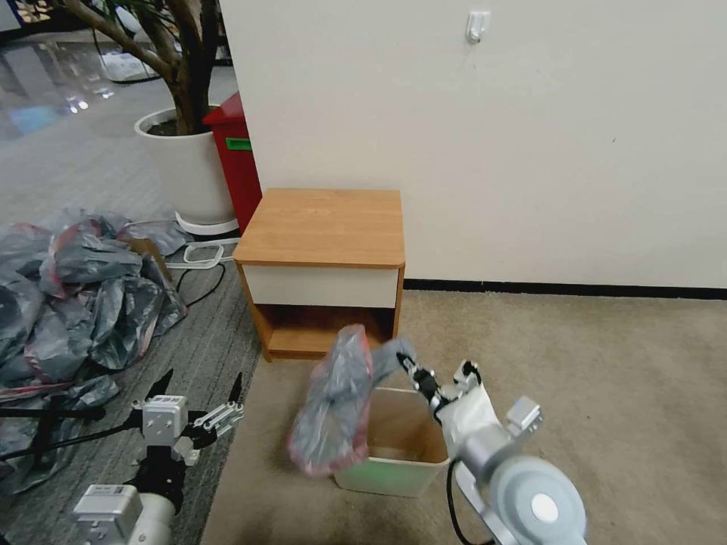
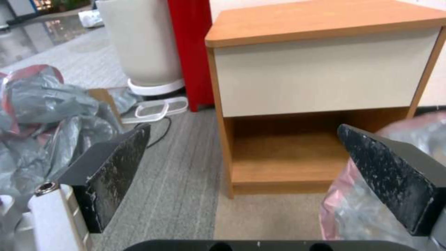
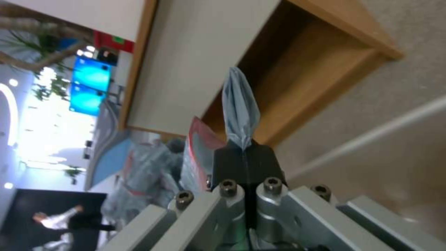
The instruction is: Pick up the garbage bag from the table and place it over the trash can.
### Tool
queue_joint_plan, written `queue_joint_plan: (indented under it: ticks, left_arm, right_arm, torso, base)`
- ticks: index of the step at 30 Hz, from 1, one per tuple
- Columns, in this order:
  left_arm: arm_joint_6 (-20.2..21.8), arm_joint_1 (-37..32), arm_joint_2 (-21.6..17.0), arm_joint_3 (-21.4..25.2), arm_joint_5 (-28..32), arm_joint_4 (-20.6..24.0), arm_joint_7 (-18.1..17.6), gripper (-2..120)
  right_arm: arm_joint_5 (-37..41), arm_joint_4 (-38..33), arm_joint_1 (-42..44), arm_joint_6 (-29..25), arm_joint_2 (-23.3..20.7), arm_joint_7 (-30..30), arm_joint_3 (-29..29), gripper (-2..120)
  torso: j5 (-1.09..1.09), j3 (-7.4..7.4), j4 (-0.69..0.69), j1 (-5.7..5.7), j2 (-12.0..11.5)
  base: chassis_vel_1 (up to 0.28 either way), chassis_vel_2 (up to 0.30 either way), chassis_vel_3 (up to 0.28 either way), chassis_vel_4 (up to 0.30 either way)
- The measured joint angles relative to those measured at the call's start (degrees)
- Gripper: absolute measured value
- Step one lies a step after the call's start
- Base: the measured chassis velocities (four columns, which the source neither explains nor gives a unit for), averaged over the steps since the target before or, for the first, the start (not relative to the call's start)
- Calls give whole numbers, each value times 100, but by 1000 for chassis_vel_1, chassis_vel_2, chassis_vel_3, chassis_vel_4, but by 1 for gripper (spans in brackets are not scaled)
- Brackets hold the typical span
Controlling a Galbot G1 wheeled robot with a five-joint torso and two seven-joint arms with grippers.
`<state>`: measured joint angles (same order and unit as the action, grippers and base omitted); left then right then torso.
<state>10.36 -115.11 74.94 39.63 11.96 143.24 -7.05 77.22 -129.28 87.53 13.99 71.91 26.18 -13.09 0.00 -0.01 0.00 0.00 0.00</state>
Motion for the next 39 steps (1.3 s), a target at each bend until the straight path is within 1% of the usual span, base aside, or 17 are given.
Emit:
queue_joint_plan:
  ticks: [11,13,14,15,16,18,19,21,23,24,26,27,31,32,36,37,39]
  left_arm:
    - [48,27,41,-41,10,0,-3,100]
    - [101,36,54,-54,11,0,-3,100]
    - [107,36,56,-57,11,0,-3,100]
    - [119,36,61,-62,11,0,-4,100]
    - [119,36,61,-62,11,0,-4,100]
    - [134,36,65,-73,11,0,-4,100]
    - [151,33,48,-83,33,0,-4,100]
    - [177,32,15,-84,75,0,-5,100]
    - [247,40,-101,-84,184,0,-6,100]
    - [247,40,-101,-84,184,0,-6,100]
    - [293,76,-212,-97,237,0,-10,100]
    - [293,76,-212,-97,237,0,-10,100]
    - [347,178,-338,-282,251,0,-9,100]
    - [347,178,-338,-282,251,0,-9,100]
    - [444,306,-429,-448,315,0,12,100]
    - [444,306,-429,-448,315,0,12,100]
    - [568,394,-521,-558,497,-13,13,100]
  right_arm:
    - [-143,-118,452,253,-228,268,-162,0]
    - [-146,-118,526,324,-233,331,-194,8]
    - [-148,-118,538,331,-233,341,-197,9]
    - [-167,-118,575,341,-232,377,-210,16]
    - [-167,-118,575,341,-232,377,-210,16]
    - [-218,-118,646,341,-230,409,-243,25]
    - [-224,-116,713,337,-221,413,-300,31]
    - [-224,-105,765,330,-211,414,-349,34]
    - [-223,-100,915,316,-199,408,-492,46]
    - [-223,-100,915,316,-199,408,-492,46]
    - [-218,-154,1051,311,-204,372,-657,54]
    - [-218,-154,1051,311,-204,372,-657,54]
    - [-249,-305,1232,310,-210,141,-976,75]
    - [-249,-305,1232,310,-210,141,-976,75]
    - [-327,-446,1369,313,-187,-22,-1227,89]
    - [-327,-446,1369,313,-187,-22,-1227,89]
    - [-390,-532,1489,314,-149,-170,-1394,99]
  torso:
    - [0,0,0,0,0]
    - [0,0,0,0,0]
    - [0,0,0,0,0]
    - [0,0,0,0,0]
    - [0,0,0,0,0]
    - [1,0,0,0,0]
    - [0,0,0,0,0]
    - [0,0,1,0,0]
    - [0,0,0,0,0]
    - [0,0,0,0,0]
    - [0,0,0,0,0]
    - [0,0,0,0,0]
    - [0,1,0,0,0]
    - [0,1,0,0,0]
    - [0,0,0,0,0]
    - [0,0,0,0,0]
    - [0,0,1,0,0]
  base:
    - [0,0,0,0]
    - [0,0,0,0]
    - [0,0,0,0]
    - [0,0,0,0]
    - [0,0,0,0]
    - [0,0,0,0]
    - [0,0,0,0]
    - [0,0,0,0]
    - [0,0,0,0]
    - [0,0,0,0]
    - [0,0,0,0]
    - [0,0,0,0]
    - [0,0,0,0]
    - [0,0,0,0]
    - [0,0,0,0]
    - [0,0,0,0]
    - [0,0,0,0]
